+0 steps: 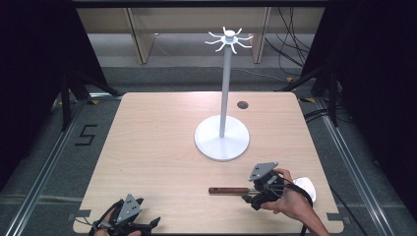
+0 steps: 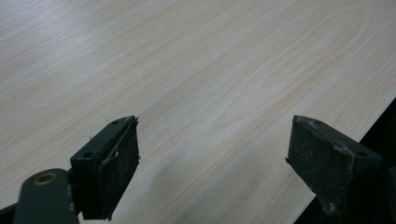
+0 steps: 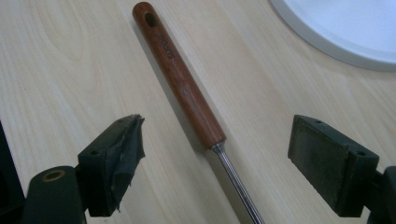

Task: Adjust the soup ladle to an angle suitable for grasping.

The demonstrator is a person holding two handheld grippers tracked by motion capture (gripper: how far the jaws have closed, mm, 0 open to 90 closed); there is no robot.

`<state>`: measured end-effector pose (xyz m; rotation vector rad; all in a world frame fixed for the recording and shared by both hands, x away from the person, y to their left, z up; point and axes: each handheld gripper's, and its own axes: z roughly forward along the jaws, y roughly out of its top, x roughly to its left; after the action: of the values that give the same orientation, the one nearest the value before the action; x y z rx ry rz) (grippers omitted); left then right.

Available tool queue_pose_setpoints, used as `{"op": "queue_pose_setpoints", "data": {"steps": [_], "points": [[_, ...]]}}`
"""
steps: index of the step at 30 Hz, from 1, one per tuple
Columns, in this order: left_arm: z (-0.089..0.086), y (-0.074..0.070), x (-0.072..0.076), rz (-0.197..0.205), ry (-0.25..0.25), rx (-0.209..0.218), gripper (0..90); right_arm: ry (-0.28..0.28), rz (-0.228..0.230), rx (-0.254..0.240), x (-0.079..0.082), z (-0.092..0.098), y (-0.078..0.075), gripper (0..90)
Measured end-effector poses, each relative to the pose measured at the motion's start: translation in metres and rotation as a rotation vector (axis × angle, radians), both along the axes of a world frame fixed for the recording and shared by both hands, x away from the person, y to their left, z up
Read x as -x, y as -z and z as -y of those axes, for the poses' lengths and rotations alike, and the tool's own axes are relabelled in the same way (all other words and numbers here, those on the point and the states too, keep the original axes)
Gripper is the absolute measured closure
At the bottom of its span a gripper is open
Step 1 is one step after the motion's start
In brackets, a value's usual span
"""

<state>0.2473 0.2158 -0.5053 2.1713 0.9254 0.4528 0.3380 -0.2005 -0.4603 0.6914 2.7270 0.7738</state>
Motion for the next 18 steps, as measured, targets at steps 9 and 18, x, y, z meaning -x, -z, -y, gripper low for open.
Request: {"op": "queue_pose_setpoints", "data": {"steps": [9, 18], "points": [[-0.001, -0.001, 0.000, -0.006, 0.006, -0.004, 15.8, -0.090, -0.083, 0.074, -0.014, -0.030, 0.006, 36.0], [0.001, 0.000, 0.001, -0.013, -0.002, 0.012, 15.8, -0.151, -0.130, 0.154, -0.026, -0.047, 0.011, 52.7]]}}
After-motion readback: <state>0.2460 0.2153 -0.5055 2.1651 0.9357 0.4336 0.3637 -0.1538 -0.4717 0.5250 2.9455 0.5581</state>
